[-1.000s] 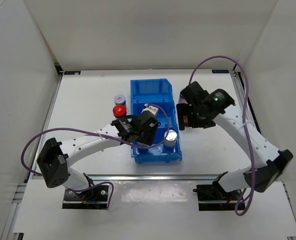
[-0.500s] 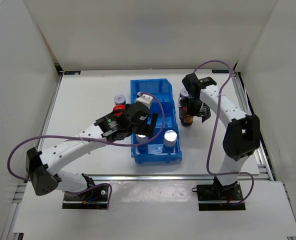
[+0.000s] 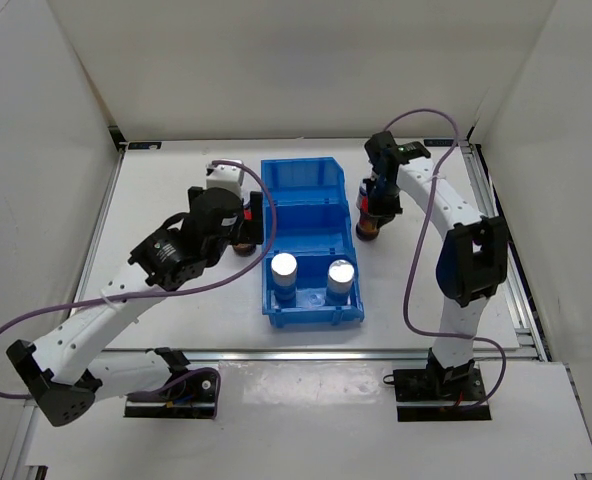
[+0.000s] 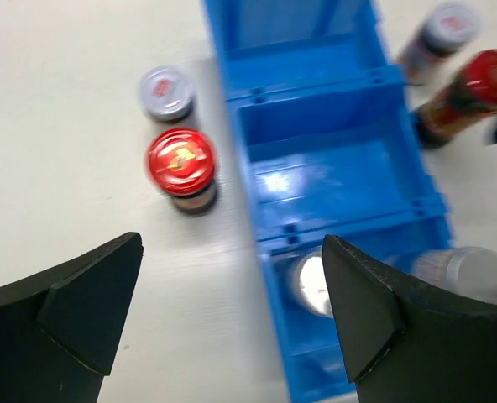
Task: Organize the condiment bottles
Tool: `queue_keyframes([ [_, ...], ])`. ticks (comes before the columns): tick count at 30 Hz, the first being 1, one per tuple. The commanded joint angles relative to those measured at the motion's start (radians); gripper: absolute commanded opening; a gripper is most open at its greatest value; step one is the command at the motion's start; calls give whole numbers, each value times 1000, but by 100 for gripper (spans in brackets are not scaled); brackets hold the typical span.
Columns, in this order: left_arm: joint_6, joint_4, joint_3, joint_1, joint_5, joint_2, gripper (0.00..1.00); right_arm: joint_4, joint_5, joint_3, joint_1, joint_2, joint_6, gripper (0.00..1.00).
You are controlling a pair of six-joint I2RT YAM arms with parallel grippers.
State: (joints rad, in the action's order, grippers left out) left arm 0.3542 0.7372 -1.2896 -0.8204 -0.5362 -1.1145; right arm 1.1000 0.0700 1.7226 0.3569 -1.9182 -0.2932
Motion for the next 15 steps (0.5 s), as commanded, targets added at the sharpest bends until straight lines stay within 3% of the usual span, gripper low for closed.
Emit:
queue_keyframes([
  [1, -14, 36, 53, 75, -42, 27, 99, 18, 101, 100, 10, 68, -1, 15],
  [4, -14, 36, 78, 142, -42, 36, 99, 55, 187, 199, 53, 110, -11, 6],
  [8, -3, 36, 101, 213, -6, 16, 99, 103, 191, 253, 77, 133, -11, 4],
  [10, -3, 36, 101, 233, 18, 4, 99, 103, 182, 241, 77, 133, -11, 35],
  [11, -3, 36, 101, 245, 18, -5, 99, 103, 182, 241, 77, 124, -11, 54],
  [12, -12, 36, 101, 245, 18, -5, 99, 94, 182, 229, 77, 111, -11, 81],
  [14, -12, 36, 101, 256, 41, -15, 99, 84, 169, 241, 68, 78, 2, 97],
  [15, -21, 36, 101, 265, 50, -15, 99, 84, 153, 241, 56, 64, 2, 100],
])
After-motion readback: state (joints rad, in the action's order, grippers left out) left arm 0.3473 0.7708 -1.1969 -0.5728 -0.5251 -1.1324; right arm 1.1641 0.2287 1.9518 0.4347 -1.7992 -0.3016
